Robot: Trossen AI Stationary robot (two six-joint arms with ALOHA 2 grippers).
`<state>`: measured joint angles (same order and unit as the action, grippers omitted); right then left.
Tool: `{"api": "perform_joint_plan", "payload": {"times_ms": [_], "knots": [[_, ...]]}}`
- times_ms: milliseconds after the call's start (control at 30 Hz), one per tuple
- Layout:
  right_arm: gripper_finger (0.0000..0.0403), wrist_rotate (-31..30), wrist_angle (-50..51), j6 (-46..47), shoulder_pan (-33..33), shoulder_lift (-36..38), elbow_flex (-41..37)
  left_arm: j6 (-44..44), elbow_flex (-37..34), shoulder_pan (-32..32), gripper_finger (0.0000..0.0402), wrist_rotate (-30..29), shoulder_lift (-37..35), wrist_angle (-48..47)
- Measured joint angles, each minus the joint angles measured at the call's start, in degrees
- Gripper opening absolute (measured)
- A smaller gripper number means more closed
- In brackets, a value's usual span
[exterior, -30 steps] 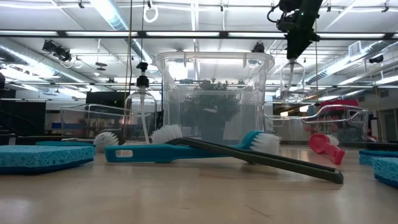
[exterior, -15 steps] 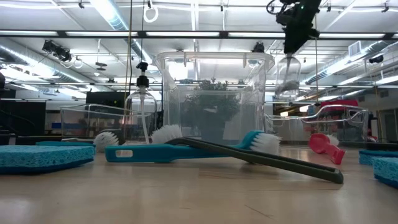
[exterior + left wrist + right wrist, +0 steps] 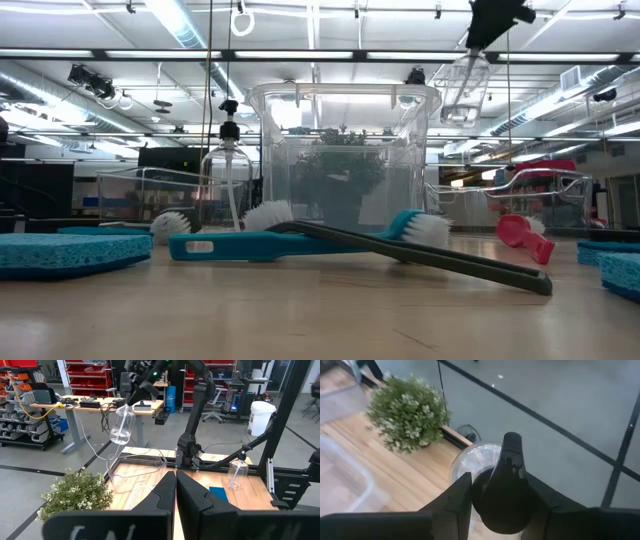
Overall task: Pick & Place Kitchen Sink Supplies
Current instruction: Put the black soap dispenser into the right transparent bin
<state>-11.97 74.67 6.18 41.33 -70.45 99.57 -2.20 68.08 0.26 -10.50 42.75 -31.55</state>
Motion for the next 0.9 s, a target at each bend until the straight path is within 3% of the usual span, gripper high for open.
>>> {"api": "perform_joint_plan", "payload": {"times_ms": [200,500,733,900], "knots": [[0.0127,-4.98,0.0,2.63,-6.39,2.4,0.0,-0.02,0.0,0.0,0.0016,0.0,0.02,0.0],[0.0127,-6.68,-0.47,2.86,-11.48,4.85,-0.68,-0.02,0.01,-0.01,0.0016,-0.02,0.02,0.0],[0.0127,-4.93,-11.0,0.38,-11.44,9.23,-12.97,0.0,-0.01,0.0,0.0016,-1.11,0.02,0.0],[0.0127,-11.81,-15.89,0.43,-9.8,10.37,-18.46,-0.09,-0.01,0.01,0.0016,-1.11,-0.01,0.02]]}}
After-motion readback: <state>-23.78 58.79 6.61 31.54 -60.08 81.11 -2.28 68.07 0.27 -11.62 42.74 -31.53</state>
